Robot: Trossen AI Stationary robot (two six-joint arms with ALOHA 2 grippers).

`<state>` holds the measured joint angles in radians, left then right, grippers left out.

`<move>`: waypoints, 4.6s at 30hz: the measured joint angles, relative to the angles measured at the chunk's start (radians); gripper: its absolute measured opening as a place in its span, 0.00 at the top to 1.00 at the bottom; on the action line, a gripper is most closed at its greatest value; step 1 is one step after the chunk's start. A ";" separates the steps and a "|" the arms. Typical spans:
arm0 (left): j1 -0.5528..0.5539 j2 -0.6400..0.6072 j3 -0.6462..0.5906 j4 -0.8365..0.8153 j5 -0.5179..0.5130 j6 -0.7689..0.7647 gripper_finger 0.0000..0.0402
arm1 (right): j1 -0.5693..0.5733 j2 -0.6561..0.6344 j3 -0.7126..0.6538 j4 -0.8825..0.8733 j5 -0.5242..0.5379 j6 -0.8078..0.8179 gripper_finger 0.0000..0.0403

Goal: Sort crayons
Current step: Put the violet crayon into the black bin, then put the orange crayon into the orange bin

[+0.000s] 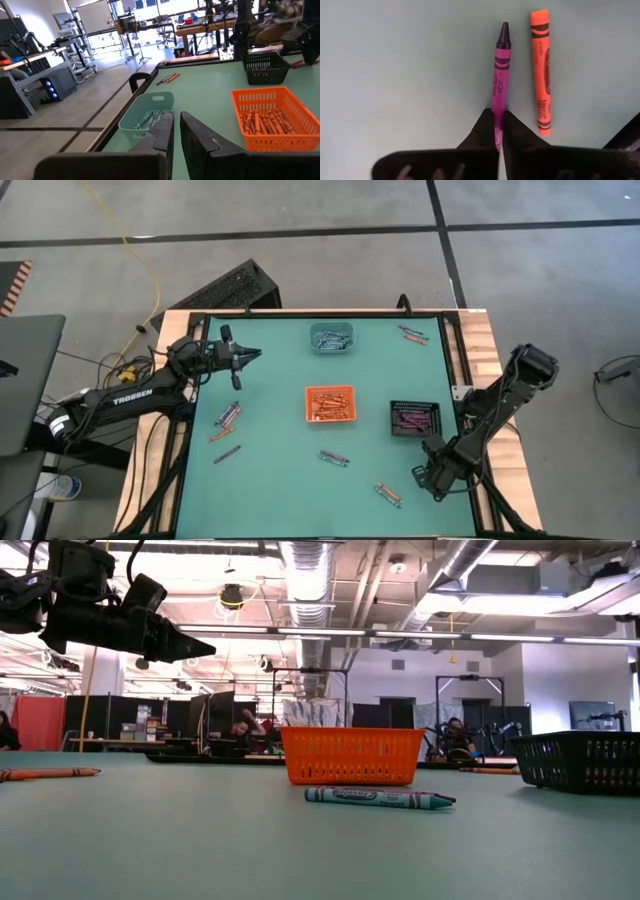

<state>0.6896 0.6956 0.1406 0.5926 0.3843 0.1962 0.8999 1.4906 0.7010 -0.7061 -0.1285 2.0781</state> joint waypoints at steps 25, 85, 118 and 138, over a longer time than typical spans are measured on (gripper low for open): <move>0.000 0.000 0.000 -0.004 -0.003 0.004 0.95 | -0.235 0.003 0.347 -0.406 0.244 -0.767 1.00; 0.000 0.000 0.000 -0.025 -0.002 0.001 0.95 | -0.587 -0.007 0.291 -0.567 0.297 -1.552 0.83; 0.000 0.000 0.000 -0.051 0.013 0.014 0.95 | -1.704 0.215 0.405 -0.217 0.274 -2.230 0.84; 0.000 0.000 0.000 -0.052 -0.037 0.044 0.95 | -1.793 0.383 0.493 -0.213 0.389 -2.411 0.84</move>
<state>0.6899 0.6956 0.1406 0.5403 0.3470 0.2401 -0.8934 1.8736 1.1942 -0.9189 0.2606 -0.3329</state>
